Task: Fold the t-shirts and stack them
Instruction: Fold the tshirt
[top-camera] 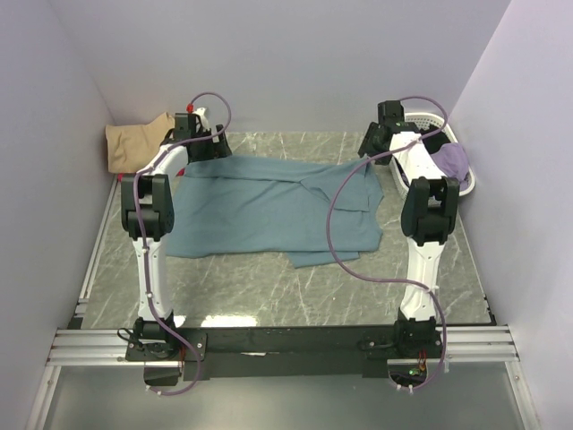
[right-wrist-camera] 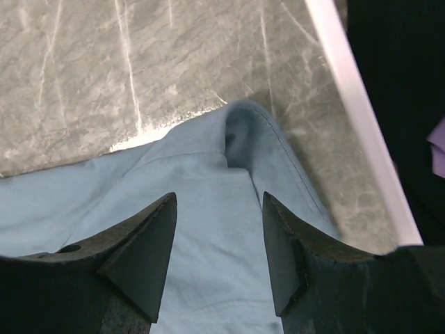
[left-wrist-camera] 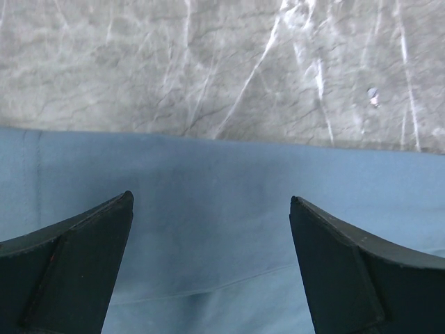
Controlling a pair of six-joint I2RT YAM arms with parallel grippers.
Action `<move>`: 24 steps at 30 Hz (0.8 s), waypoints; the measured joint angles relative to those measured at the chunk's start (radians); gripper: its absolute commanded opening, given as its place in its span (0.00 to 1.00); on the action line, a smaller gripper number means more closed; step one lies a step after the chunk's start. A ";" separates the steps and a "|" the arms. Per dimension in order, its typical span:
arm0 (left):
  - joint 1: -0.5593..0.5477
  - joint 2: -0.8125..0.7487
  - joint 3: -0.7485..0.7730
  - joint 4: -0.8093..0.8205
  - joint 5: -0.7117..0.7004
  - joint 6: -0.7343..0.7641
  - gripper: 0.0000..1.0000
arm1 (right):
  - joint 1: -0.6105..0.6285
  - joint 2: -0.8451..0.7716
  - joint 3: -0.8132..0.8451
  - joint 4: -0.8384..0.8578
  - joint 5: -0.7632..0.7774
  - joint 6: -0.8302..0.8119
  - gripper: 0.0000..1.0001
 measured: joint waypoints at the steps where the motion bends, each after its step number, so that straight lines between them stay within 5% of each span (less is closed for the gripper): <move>1: 0.000 0.000 0.000 0.008 0.004 -0.006 0.99 | -0.001 0.010 0.004 0.001 -0.007 0.001 0.59; 15: 0.000 0.002 0.000 0.021 0.018 -0.010 0.99 | -0.008 0.128 0.040 0.026 -0.068 0.003 0.47; 18: 0.000 0.009 0.000 0.027 0.018 -0.010 1.00 | -0.009 0.128 0.040 0.046 -0.075 0.003 0.33; 19: 0.000 0.012 0.000 0.028 0.018 -0.010 1.00 | -0.009 0.128 0.040 0.051 -0.075 0.000 0.15; 21: 0.000 0.016 0.000 0.028 0.018 -0.010 1.00 | -0.010 0.128 0.040 0.063 -0.077 -0.003 0.00; 24: 0.000 0.019 0.000 0.032 0.018 -0.010 0.99 | -0.012 0.128 0.041 0.066 -0.078 -0.001 0.00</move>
